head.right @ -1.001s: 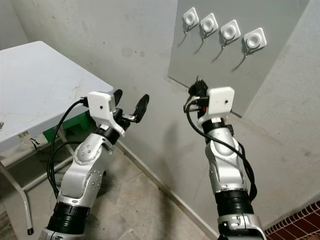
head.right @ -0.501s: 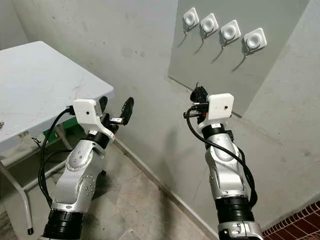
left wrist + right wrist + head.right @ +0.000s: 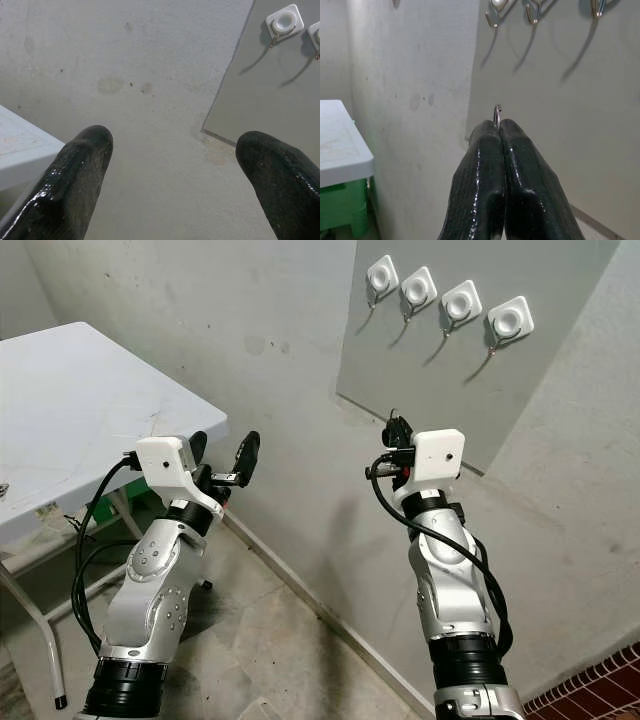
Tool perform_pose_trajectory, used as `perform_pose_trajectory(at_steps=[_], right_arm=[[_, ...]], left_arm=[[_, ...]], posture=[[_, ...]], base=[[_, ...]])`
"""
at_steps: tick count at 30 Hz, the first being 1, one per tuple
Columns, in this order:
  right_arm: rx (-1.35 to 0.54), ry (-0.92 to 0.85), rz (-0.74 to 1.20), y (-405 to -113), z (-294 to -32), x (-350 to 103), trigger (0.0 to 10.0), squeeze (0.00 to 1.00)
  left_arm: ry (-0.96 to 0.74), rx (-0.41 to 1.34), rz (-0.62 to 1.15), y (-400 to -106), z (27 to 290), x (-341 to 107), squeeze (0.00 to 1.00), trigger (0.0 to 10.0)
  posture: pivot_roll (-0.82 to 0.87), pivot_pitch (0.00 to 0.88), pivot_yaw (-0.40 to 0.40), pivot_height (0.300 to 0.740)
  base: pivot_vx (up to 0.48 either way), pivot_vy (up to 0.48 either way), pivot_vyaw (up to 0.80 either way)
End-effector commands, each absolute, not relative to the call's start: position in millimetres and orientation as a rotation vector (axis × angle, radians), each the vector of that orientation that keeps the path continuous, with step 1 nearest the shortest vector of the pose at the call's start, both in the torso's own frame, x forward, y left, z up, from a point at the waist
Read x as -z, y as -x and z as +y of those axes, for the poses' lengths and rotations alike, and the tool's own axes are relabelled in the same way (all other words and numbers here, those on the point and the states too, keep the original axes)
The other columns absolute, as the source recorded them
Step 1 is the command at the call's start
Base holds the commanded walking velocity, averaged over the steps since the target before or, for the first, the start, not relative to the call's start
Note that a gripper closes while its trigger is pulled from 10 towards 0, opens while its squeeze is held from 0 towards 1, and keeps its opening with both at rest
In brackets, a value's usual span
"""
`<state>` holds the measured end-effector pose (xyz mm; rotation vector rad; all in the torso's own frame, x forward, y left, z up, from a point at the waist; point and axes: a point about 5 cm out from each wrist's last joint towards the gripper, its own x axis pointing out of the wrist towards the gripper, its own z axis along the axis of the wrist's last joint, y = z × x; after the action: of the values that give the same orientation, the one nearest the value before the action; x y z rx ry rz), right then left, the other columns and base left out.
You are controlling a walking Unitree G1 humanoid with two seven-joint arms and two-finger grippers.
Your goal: Hang keys on a hook
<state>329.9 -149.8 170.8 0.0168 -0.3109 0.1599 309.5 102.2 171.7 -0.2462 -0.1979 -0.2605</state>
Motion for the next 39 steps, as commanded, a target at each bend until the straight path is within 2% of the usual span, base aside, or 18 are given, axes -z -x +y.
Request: perform_pose_trajectory(at_steps=[1, 25, 39], right_arm=[[-0.155, -0.026, -0.318, -329.8, -149.8, -174.8, 10.0, 0.00], [-0.179, -0.030, -0.298, -328.8, -146.2, -173.3, 10.0, 0.00], [-0.215, -0.046, -0.265, -294.5, -149.4, -156.5, 10.0, 0.00]], left_arm=[[0.248, 0.268, -0.215, -310.8, 98.6, -177.0, 0.00, 10.0], [0.219, 0.278, -0.244, -309.2, 96.6, -179.2, 0.00, 10.0], [0.231, 0.264, -0.211, -281.7, 104.3, -158.8, 0.00, 10.0]], posture=[[0.02, 0.000, -0.079, 0.740], [0.02, 0.000, -0.083, 0.740], [0.02, 0.000, -0.084, 0.740]], base=[[0.000, 0.000, 0.00], [0.000, 0.000, -0.72], [0.000, 0.000, -0.72]])
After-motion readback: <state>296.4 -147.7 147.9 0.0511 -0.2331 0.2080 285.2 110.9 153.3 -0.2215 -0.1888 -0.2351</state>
